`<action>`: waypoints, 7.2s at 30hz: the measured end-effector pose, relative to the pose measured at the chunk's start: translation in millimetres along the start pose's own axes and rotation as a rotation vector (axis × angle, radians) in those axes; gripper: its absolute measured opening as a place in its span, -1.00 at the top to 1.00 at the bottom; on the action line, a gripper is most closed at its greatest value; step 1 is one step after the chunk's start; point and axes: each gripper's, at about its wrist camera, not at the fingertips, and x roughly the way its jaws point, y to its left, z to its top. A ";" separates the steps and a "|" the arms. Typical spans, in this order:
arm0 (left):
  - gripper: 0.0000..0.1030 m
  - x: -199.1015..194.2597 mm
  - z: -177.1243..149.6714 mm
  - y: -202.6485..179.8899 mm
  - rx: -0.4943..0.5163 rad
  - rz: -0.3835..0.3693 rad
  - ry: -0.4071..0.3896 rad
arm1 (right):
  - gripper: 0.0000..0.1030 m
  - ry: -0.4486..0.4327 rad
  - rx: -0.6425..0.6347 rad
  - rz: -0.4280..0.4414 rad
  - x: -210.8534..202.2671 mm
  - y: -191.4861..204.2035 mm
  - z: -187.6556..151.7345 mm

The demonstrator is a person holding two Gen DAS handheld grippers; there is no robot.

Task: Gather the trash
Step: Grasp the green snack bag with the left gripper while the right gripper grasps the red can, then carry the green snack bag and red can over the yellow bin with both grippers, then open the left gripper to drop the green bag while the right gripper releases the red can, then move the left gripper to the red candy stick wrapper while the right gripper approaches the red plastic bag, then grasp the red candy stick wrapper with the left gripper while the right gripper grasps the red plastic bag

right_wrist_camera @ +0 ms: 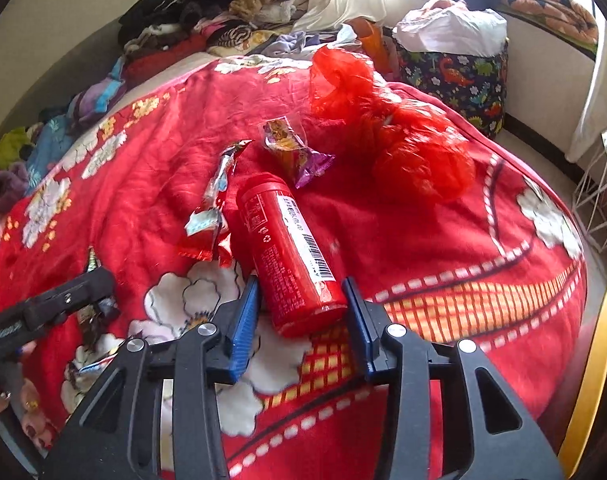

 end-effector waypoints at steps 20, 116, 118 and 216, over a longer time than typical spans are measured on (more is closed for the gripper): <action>0.23 -33.2 8.3 -47.3 0.088 -0.115 -0.064 | 0.29 -0.104 0.191 0.036 -71.8 -31.3 -36.4; 0.22 16.8 -136.8 -320.7 0.700 -0.441 0.120 | 0.38 -0.400 0.739 -0.316 -230.6 -265.4 -139.1; 0.05 23.2 -135.6 -320.5 0.691 -0.439 0.134 | 0.35 -0.394 0.741 -0.305 -230.2 -267.7 -139.2; 0.73 70.1 29.6 -96.6 0.109 -0.078 0.098 | 0.77 0.007 0.180 0.053 12.2 -88.1 75.2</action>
